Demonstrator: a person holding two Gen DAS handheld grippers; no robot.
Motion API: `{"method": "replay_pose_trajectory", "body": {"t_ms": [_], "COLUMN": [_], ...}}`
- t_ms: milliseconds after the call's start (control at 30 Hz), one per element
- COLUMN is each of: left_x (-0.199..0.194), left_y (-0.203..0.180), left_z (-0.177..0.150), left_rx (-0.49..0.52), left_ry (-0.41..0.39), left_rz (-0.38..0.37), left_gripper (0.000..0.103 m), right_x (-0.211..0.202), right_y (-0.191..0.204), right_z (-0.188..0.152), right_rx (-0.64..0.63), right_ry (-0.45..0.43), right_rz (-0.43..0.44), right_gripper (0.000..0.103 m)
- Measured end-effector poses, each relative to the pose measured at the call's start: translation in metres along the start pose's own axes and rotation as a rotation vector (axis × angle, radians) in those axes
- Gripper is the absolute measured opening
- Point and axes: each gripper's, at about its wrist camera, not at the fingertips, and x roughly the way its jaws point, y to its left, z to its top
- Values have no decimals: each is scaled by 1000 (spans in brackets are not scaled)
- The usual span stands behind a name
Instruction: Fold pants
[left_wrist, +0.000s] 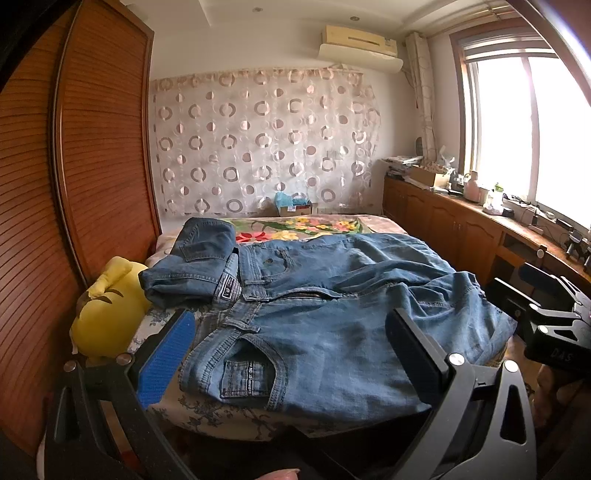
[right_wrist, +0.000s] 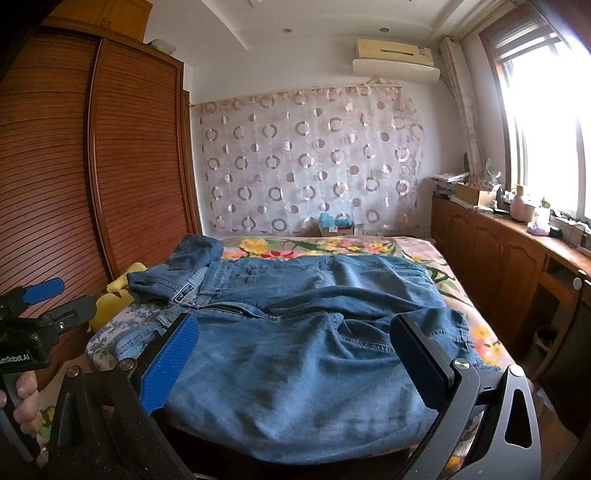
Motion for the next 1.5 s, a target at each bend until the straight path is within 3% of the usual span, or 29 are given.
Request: {"method": "replay_pose_trajectory", "body": {"t_ms": [1500], "left_x": [-1], "left_y": [0], "left_z": [0], "left_rx": [1], "left_ry": [-3], "left_rz": [0], "left_gripper": [103], "right_x": [-4], "right_y": [-1], "right_z": [2], "right_rx": [8], "right_ry": [-8], "right_rz": [-7], "right_gripper": [103]}}
